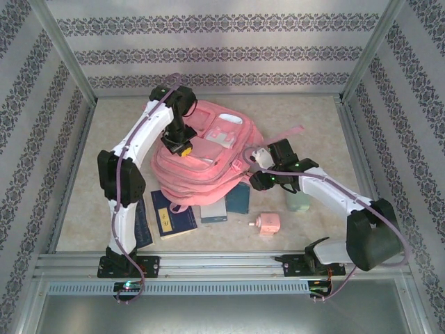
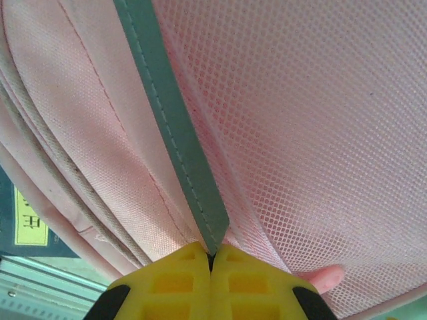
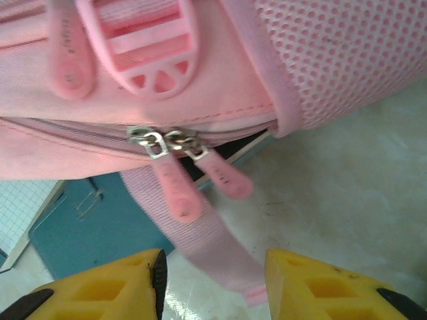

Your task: Pack the student bag

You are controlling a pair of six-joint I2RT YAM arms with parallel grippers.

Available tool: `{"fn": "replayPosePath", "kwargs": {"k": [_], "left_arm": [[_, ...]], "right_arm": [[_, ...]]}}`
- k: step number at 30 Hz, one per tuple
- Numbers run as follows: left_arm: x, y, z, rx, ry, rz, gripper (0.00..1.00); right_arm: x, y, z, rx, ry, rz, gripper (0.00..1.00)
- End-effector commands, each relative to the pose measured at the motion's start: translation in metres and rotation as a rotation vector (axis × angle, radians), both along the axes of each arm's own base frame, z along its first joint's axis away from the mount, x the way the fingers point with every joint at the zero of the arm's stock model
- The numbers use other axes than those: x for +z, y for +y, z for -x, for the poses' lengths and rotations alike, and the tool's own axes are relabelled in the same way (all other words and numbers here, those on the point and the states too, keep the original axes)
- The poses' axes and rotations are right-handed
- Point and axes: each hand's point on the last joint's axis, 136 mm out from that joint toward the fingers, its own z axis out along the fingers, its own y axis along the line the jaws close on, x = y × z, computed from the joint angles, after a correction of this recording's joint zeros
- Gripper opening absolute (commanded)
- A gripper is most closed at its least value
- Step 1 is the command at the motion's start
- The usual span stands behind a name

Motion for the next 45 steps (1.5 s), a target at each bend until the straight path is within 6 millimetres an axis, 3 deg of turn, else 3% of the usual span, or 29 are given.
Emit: {"fn": "replayPosePath", "kwargs": {"k": [1, 5, 10, 18, 24, 34, 42, 45], "left_arm": [[0.017, -0.002, 0.008, 0.017, -0.019, 0.054, 0.0], [0.015, -0.004, 0.009, 0.025, -0.019, 0.067, 0.0], [0.013, -0.003, 0.01, 0.023, -0.019, 0.068, 0.0], [0.002, -0.005, 0.01, 0.018, -0.008, 0.078, 0.0], [-0.007, -0.008, 0.012, 0.023, 0.005, 0.093, 0.0], [-0.016, -0.01, 0.013, 0.024, 0.014, 0.113, 0.0], [-0.024, -0.011, 0.017, 0.039, 0.024, 0.125, 0.0], [-0.026, -0.012, 0.018, 0.048, 0.029, 0.138, 0.0]], "right_arm": [[0.006, 0.017, -0.006, 0.107, -0.078, 0.009, 0.44], [0.001, 0.021, -0.001, 0.232, -0.197, 0.086, 0.44], [0.015, 0.026, 0.004, 0.307, -0.402, 0.028, 0.46], [-0.007, 0.018, 0.01, 0.3, -0.373, 0.054, 0.46], [-0.013, 0.017, 0.008, 0.291, -0.376, 0.075, 0.45], [-0.012, 0.024, 0.001, 0.303, -0.372, 0.063, 0.45], [-0.007, 0.036, 0.003, 0.334, -0.357, 0.033, 0.31], [-0.002, 0.039, 0.008, 0.345, -0.363, 0.029, 0.31]]}}
